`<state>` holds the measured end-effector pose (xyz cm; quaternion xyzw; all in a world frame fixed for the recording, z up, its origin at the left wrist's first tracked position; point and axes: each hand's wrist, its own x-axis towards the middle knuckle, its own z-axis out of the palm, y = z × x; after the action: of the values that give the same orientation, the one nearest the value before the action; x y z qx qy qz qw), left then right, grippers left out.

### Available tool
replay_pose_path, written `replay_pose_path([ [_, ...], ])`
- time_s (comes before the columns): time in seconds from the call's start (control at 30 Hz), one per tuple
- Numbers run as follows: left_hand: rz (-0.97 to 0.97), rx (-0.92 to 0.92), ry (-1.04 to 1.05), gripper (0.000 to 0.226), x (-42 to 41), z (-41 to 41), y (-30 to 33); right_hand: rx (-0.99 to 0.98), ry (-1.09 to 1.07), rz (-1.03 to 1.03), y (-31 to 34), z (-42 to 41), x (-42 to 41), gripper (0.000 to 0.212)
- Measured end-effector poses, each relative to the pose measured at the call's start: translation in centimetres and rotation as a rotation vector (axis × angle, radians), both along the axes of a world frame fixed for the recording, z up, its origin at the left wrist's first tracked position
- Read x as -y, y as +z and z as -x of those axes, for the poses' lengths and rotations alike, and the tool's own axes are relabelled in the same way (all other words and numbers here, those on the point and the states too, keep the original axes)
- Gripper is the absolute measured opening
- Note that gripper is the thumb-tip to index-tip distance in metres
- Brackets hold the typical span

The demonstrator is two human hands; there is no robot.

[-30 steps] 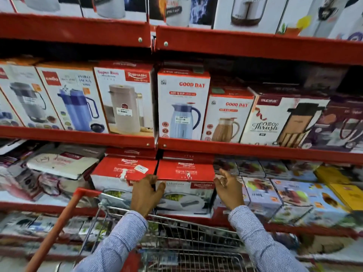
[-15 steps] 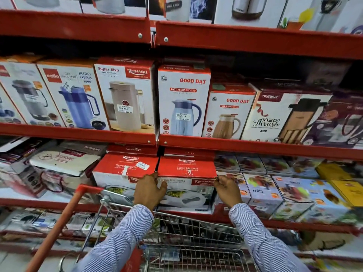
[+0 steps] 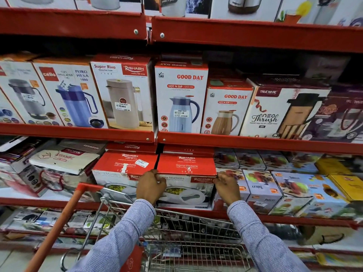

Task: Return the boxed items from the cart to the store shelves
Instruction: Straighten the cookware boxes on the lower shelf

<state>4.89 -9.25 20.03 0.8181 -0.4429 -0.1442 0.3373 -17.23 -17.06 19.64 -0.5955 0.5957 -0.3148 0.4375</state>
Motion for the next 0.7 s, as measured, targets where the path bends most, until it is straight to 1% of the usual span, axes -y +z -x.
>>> replay_pose_path([
  [0.17, -0.001, 0.041, 0.064, 0.027, 0.3, 0.0, 0.2, -0.012, 0.004, 0.002, -0.2, 0.1, 0.3, 0.030],
  [0.23, -0.003, 0.071, 0.092, 0.027, 0.3, 0.1, 0.2, -0.020, -0.007, 0.000, -0.6, 0.2, 0.6, 0.031],
  [0.4, 0.002, 0.080, 0.127, 0.024, 0.7, -0.2, 0.0, -0.053, -0.080, -0.001, -1.2, 0.3, 1.1, 0.029],
  [0.57, 0.001, 0.034, 0.143, 0.021, 0.7, 0.1, 0.2, -0.044, -0.165, 0.026, -1.8, 0.2, 1.4, 0.025],
  [0.7, 0.004, -0.018, 0.156, 0.018, 0.6, 0.3, 0.1, -0.059, -0.171, 0.042, -2.0, 0.3, 1.2, 0.025],
])
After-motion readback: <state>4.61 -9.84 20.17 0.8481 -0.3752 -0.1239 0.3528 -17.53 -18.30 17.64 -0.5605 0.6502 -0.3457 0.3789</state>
